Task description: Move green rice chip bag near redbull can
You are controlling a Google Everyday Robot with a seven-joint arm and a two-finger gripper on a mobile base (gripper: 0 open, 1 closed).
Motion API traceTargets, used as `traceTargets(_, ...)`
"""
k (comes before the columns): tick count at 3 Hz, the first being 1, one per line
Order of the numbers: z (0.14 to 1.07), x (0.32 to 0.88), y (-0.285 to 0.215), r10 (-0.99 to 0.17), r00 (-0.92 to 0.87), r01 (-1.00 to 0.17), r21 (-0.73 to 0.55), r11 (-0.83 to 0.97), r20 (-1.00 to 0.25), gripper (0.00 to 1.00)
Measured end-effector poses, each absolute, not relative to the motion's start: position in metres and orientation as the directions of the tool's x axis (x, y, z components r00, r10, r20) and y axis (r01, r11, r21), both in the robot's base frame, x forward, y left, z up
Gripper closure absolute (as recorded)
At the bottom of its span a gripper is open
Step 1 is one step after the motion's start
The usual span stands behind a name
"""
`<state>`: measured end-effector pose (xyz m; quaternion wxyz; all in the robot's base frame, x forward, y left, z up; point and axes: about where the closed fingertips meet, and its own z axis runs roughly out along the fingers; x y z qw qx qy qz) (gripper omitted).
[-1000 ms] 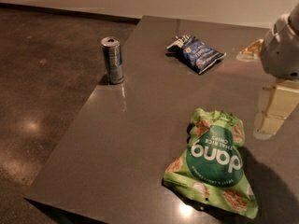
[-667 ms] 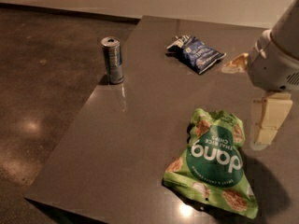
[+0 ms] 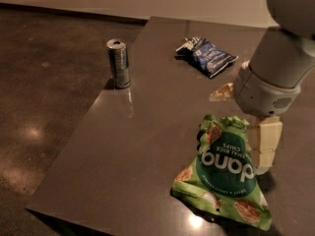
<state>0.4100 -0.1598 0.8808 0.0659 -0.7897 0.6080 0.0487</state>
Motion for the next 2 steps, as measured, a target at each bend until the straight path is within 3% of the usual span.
traceTargets(1,0.8684,0.4028,-0.1534,-0.943,0.294,-0.955,-0.009,-0.296,-0.157,0.00)
traceTargets(2,0.8624,0.3988,-0.1501,-0.939,0.311,-0.949,0.010,-0.316,-0.145,0.15)
